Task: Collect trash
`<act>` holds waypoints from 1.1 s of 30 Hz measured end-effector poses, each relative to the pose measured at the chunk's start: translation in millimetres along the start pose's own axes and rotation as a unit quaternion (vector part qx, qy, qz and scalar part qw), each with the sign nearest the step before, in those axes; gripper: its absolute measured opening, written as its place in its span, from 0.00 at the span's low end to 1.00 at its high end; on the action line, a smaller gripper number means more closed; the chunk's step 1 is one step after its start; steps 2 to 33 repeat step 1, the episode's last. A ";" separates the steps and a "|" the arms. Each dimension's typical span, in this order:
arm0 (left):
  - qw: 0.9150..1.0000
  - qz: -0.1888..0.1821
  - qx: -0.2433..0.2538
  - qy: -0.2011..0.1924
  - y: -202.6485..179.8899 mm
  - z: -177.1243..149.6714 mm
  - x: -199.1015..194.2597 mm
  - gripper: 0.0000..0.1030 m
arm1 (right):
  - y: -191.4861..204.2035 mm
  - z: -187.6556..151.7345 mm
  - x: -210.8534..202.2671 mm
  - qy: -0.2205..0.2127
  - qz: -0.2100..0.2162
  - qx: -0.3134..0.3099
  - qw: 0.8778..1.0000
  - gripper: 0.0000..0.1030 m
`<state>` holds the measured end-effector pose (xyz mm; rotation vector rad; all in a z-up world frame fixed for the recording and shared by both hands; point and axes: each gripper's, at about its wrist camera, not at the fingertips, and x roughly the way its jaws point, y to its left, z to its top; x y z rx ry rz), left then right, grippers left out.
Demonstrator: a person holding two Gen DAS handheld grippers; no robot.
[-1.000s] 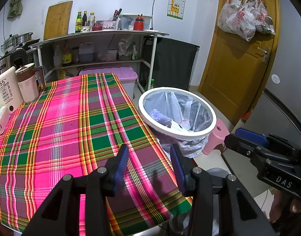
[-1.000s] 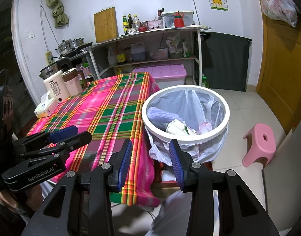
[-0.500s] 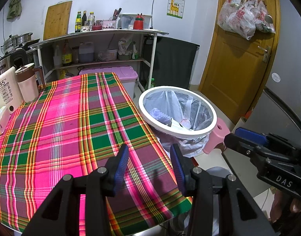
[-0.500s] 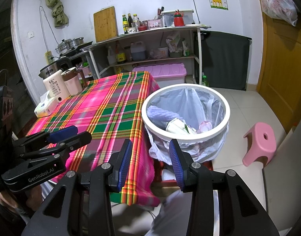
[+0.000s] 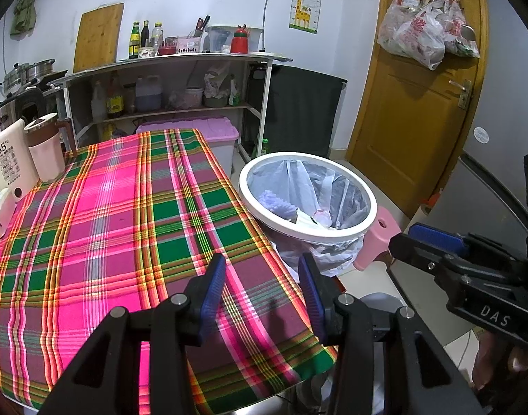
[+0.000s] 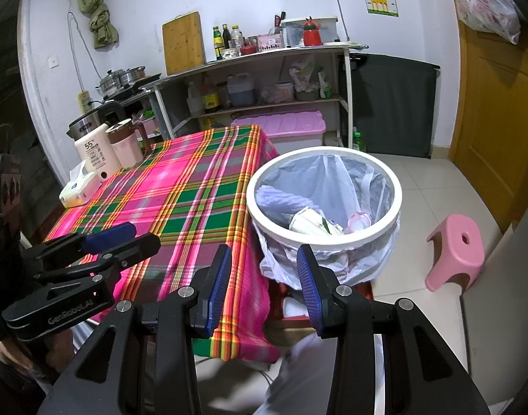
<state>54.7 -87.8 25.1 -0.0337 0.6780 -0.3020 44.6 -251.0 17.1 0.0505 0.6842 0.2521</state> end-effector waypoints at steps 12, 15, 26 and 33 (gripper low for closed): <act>1.000 0.000 0.000 0.000 1.1 -0.7 -0.8 0.44 | 0.3 -0.4 0.1 0.000 0.000 -0.001 1.000 0.39; 1.000 0.000 0.000 0.000 1.1 -0.7 -0.8 0.44 | 0.3 -0.4 0.1 0.000 0.000 -0.001 1.000 0.39; 1.000 0.000 0.000 0.000 1.1 -0.7 -0.8 0.44 | 0.3 -0.4 0.1 0.000 0.000 -0.001 1.000 0.39; 1.000 0.000 0.000 0.000 1.1 -0.7 -0.8 0.44 | 0.3 -0.4 0.1 0.000 0.000 -0.001 1.000 0.39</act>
